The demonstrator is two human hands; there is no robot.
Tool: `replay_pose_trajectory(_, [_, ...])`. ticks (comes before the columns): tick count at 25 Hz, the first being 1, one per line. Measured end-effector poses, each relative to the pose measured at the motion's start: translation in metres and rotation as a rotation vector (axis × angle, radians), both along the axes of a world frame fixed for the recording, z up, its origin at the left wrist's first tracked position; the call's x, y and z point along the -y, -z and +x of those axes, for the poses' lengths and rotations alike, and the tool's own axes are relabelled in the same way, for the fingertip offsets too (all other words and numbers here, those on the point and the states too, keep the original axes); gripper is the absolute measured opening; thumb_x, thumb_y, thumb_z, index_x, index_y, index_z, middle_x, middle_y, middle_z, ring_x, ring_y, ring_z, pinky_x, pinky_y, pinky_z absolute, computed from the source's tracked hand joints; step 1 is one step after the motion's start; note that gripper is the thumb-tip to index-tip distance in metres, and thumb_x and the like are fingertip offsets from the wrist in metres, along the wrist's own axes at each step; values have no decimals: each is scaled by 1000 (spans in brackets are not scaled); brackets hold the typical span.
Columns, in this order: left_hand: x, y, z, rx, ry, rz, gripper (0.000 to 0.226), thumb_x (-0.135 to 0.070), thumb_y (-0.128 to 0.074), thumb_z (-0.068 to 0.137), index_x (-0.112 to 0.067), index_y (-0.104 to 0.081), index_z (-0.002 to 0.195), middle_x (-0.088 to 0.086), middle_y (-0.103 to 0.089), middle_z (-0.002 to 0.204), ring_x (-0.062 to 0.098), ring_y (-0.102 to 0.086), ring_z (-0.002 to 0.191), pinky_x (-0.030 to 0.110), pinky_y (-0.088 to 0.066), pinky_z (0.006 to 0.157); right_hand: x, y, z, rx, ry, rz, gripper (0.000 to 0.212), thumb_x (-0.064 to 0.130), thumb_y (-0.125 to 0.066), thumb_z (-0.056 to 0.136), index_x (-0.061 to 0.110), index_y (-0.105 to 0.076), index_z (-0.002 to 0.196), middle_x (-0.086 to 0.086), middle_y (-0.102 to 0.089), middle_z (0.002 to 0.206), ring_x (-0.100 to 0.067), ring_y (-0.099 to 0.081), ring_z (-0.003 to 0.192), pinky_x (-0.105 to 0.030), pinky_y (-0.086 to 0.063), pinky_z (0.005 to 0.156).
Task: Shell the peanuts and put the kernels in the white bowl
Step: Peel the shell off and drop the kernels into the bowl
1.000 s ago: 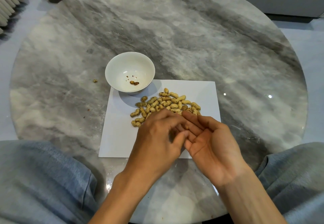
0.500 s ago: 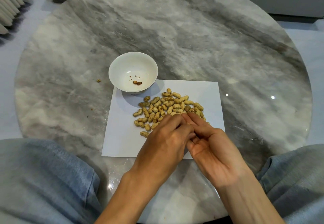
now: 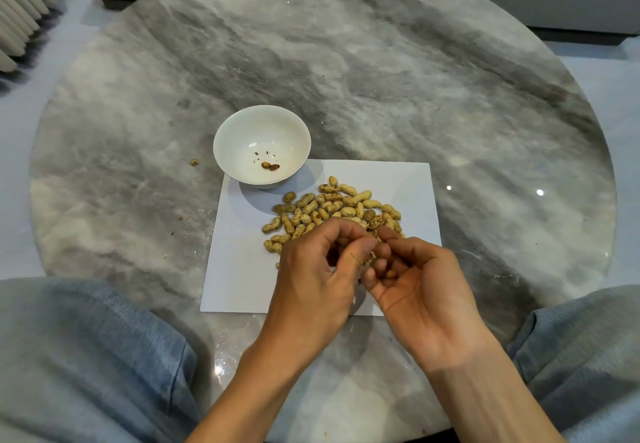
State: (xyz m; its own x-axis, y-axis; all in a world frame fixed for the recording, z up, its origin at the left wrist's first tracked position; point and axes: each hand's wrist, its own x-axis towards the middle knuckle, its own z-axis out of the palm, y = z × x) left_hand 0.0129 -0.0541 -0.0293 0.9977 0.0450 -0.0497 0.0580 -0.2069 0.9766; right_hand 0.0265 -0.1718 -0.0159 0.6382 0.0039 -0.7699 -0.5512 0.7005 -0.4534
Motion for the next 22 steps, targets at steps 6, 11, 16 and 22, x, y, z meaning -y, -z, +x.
replay_pose_trajectory(6, [-1,-6,3,-199,-84,-253,15,-7,-61,95,-8,-68,83,-4,-67,61,5,-58,55,18,-48,58,-7,-3,-9,165,-242,-316,23,0,-52,88,2,-75,87,-4,-49,60,-11,-39,53,-27,-32,52])
replay_pose_trajectory(11, [-4,-1,5,-374,-209,-521,15,-4,-60,94,-7,-74,90,3,-63,63,12,-53,57,21,-50,59,-9,-6,-11,265,-308,-444,19,-3,-55,89,2,-73,88,-6,-56,59,-6,-44,48,-24,-29,50])
replay_pose_trajectory(16, [-4,0,7,-489,-235,-686,20,3,-54,95,-1,-73,97,8,-65,72,9,-53,59,17,-51,59,-9,-7,-12,304,-332,-517,18,-4,-57,89,4,-73,88,-7,-60,62,-6,-52,52,-15,-37,49])
replay_pose_trajectory(22, [-4,-4,6,-568,-232,-808,19,7,-60,88,-2,-73,98,13,-76,91,14,-70,75,18,-58,67,3,-7,-9,281,-314,-569,18,-2,-58,91,7,-74,90,-3,-61,63,-3,-51,51,-17,-37,51])
